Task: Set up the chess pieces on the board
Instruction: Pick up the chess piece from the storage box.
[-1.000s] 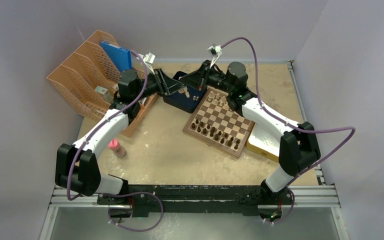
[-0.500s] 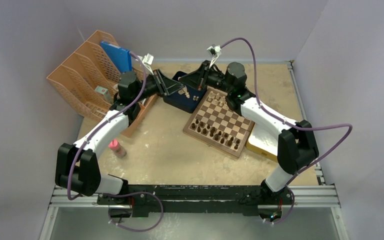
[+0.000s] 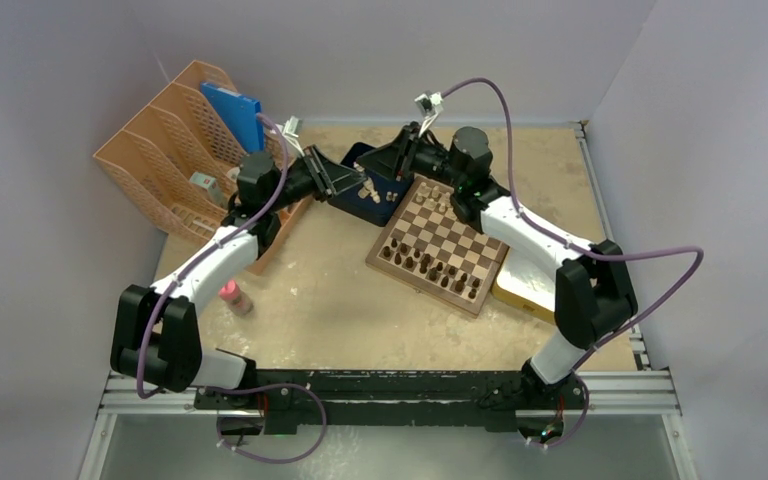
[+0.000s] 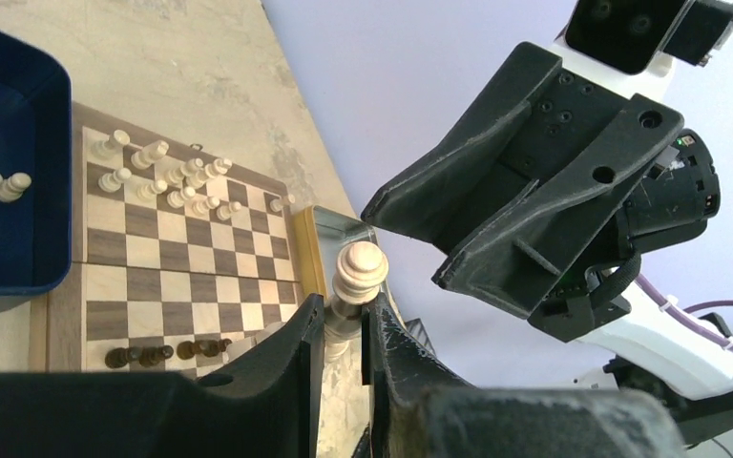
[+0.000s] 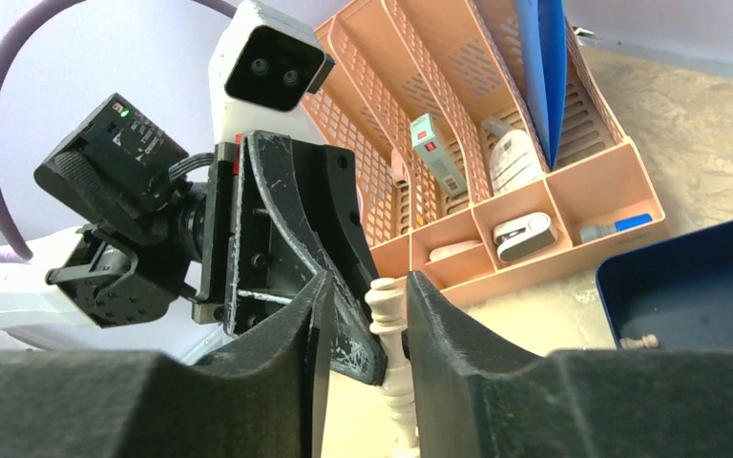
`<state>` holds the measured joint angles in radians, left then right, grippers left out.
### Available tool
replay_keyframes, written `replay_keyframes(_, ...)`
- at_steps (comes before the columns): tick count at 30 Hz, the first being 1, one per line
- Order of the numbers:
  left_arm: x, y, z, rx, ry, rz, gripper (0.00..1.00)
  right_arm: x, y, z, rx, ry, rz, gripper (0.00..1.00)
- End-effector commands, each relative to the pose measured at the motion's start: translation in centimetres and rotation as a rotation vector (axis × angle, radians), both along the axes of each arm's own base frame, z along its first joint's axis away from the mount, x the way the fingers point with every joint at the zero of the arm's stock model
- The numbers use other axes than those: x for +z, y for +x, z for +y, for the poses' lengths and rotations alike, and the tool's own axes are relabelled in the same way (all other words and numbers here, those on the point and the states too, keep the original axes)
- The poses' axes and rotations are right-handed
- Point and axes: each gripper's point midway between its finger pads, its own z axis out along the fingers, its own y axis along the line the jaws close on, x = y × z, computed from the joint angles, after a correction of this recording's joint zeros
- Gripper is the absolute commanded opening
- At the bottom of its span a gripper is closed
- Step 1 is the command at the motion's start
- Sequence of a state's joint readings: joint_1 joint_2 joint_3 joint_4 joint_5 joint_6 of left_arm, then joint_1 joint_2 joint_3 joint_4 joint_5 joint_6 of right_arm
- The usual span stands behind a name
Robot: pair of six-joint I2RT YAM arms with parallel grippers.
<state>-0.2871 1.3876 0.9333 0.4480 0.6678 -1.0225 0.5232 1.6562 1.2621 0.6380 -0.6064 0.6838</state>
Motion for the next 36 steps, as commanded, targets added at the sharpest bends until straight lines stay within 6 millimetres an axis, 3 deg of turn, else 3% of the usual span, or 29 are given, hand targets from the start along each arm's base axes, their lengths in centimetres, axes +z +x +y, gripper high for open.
replay_keyframes(1, 2.3, 0.0, 0.7, 0.033, -0.07, -0.024, 0.0, 3.2, -0.2, -1.4, -0.07, 0.063, -0.063, 0.38)
replay_keyframes(6, 3.0, 0.0, 1.3, 0.066, -0.116, 0.0, 0.0, 3.5, -0.8, -2.9, -0.122, 0.077, -0.16, 0.43)
replay_keyframes(9, 3.1, -0.1, 1.7, 0.092, -0.14, 0.018, 0.0, 3.4, -0.2, -4.2, -0.217, 0.032, -0.251, 0.44)
replay_keyframes(13, 3.8, -0.1, 2.6, 0.132, -0.184, 0.029, 0.0, 3.0, -1.1, -4.9, -0.22, -0.003, -0.342, 0.43)
replay_keyframes(18, 5.2, -0.6, 3.1, 0.13, -0.262, 0.057, 0.0, 4.1, -4.9, -6.4, -0.211, 0.096, -0.618, 0.43)
replay_keyframes(24, 6.0, -1.3, 3.4, 0.135, -0.332, 0.103, 0.0, 3.5, -8.5, -8.6, -0.28, 0.127, -0.926, 0.44)
replay_keyframes(30, 6.3, -1.7, 3.4, 0.12, -0.377, 0.132, 0.0, 3.4, -9.4, -8.8, -0.346, 0.094, -1.176, 0.42)
replay_keyframes(36, 6.2, -1.8, 3.4, 0.111, -0.396, 0.157, 0.0, 3.4, -9.6, -8.1, -0.382, 0.099, -1.305, 0.43)
